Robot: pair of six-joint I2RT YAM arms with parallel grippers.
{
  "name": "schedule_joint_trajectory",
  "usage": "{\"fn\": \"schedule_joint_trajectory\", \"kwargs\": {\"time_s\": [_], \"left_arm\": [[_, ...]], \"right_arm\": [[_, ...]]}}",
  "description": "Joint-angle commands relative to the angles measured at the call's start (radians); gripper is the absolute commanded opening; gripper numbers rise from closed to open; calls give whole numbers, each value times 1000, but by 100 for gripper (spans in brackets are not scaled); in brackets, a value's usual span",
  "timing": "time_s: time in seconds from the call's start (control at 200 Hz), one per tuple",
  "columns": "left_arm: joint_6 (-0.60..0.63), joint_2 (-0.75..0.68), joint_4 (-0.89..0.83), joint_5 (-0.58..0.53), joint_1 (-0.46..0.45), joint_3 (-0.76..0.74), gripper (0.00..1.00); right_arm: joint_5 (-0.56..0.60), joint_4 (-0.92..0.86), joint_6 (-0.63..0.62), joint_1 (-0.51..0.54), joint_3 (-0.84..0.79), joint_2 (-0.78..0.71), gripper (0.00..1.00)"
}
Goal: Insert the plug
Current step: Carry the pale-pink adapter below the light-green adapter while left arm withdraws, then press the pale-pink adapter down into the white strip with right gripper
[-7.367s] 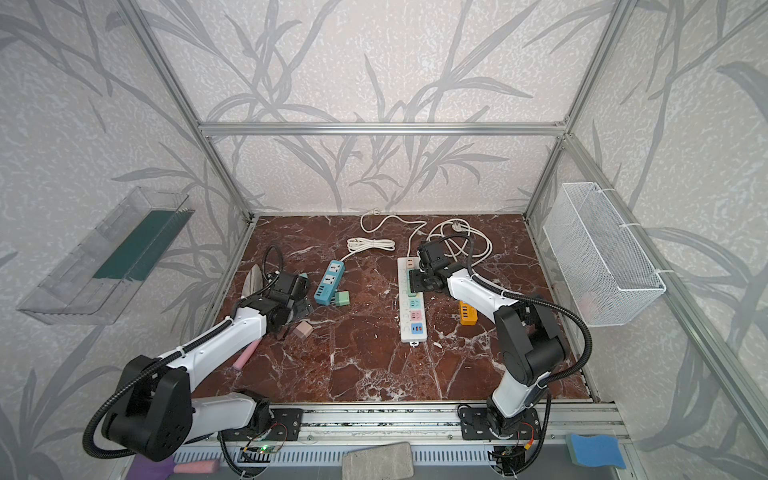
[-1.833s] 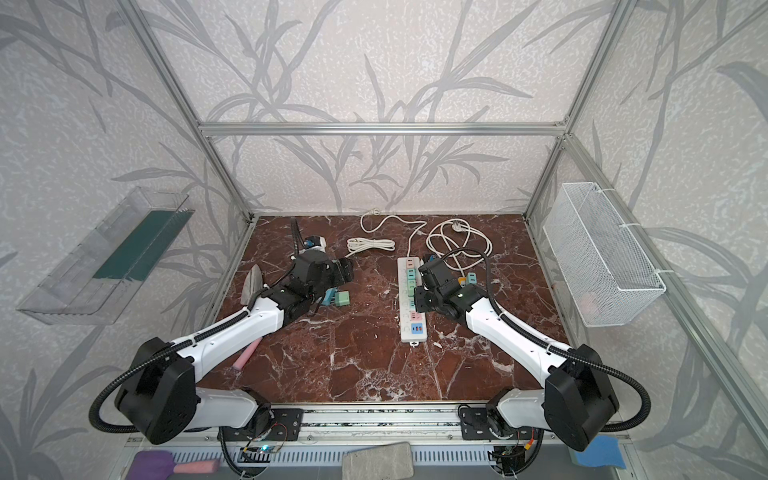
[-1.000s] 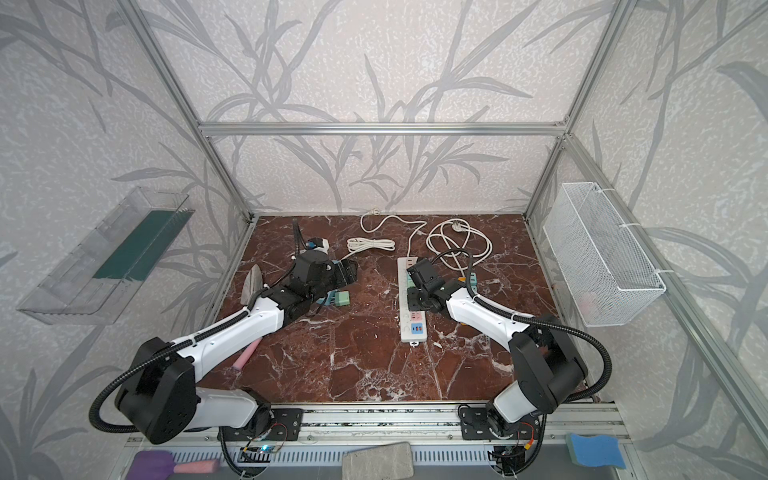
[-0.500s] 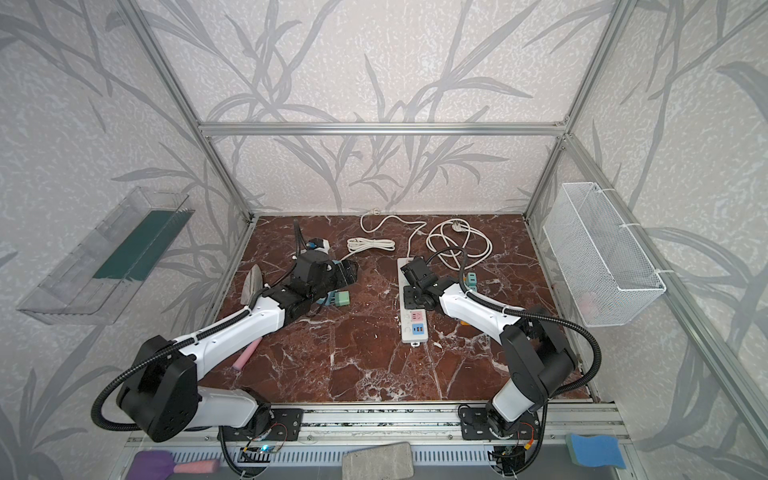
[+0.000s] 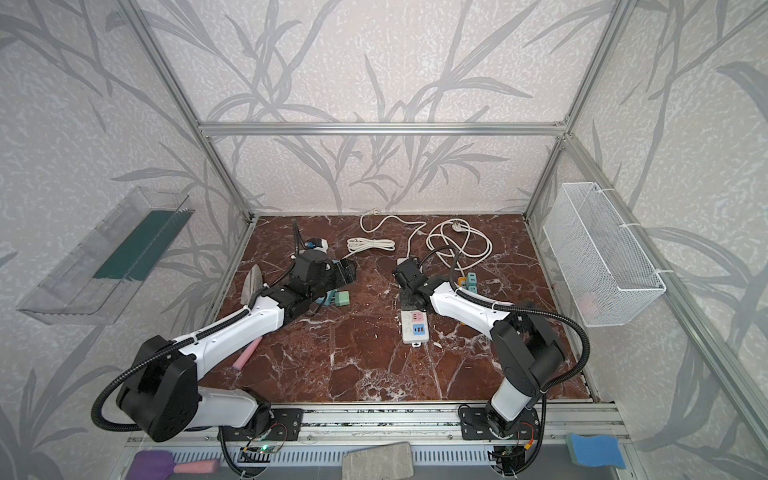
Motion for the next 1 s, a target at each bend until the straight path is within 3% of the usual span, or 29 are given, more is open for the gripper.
{"fn": "schedule_joint_trajectory", "kwargs": {"time_s": [0.0, 0.34, 0.63, 0.87, 0.995], "left_arm": [[-16, -1, -10, -8, 6, 23, 84], [-17, -4, -7, -9, 11, 20, 84], [-24, -5, -5, -4, 19, 19, 84], [-25, -3, 1, 7, 28, 19, 84], [-25, -4, -1, 3, 36, 19, 85]], "right_arm": [[47, -30, 51, 8, -32, 29, 0], [55, -49, 173, 13, -49, 133, 0], [62, -59, 160, 24, -50, 122, 0], [41, -84, 113, 24, 39, 16, 33], [35, -73, 23, 1, 100, -21, 50]]}}
